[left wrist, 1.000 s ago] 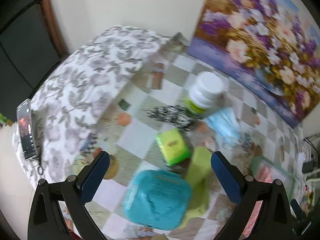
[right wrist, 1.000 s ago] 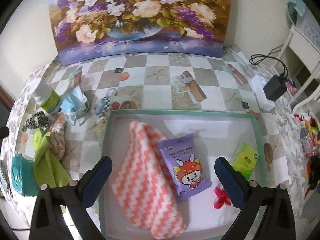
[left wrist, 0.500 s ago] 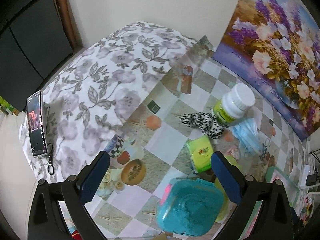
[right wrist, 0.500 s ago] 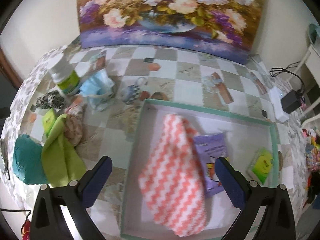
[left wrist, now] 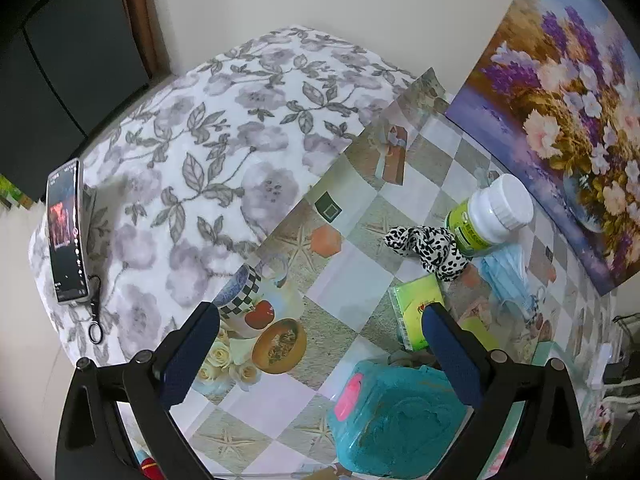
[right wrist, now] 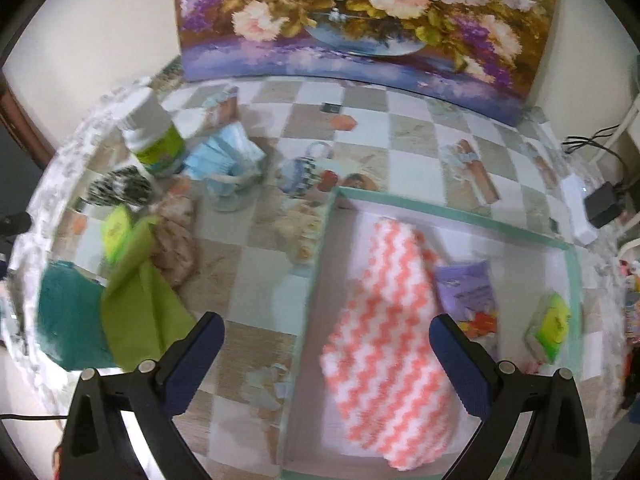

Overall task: Organize soft objects
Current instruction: 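Move both grippers back toward the remaining pile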

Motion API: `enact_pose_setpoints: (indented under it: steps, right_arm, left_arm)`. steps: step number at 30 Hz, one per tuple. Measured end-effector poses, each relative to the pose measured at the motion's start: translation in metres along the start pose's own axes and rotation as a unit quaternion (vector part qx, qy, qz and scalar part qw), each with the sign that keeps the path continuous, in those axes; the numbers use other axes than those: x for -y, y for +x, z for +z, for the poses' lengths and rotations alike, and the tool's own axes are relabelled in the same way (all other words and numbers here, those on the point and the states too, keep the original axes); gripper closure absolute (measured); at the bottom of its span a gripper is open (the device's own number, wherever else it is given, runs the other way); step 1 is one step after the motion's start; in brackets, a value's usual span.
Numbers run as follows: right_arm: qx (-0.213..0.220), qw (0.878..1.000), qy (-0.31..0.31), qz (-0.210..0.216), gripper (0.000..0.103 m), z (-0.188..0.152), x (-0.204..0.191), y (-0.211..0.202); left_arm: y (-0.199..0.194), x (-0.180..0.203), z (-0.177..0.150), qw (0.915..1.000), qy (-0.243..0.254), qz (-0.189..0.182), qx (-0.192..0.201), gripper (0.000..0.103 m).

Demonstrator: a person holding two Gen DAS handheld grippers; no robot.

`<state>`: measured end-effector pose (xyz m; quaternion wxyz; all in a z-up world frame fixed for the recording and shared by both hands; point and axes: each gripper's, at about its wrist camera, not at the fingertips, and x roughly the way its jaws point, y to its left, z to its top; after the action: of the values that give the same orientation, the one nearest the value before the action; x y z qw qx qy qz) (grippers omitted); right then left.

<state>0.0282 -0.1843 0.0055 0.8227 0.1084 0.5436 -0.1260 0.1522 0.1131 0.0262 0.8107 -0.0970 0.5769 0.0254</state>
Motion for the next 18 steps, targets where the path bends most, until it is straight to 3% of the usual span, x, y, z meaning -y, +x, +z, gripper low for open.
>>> enact_pose_setpoints:
  steps: [10,18]
  right_arm:
    - [-0.005,0.992,0.011,0.125,0.000,0.003,-0.024,0.006]
    - [0.000,0.995,-0.017,0.102,0.000,0.009,-0.043,0.013]
  left_arm:
    - [0.009,-0.014,0.003,0.9994,-0.026,-0.018,-0.017,0.002]
    - [0.026,-0.020,0.004,0.9967,-0.046,-0.047,-0.048,0.002]
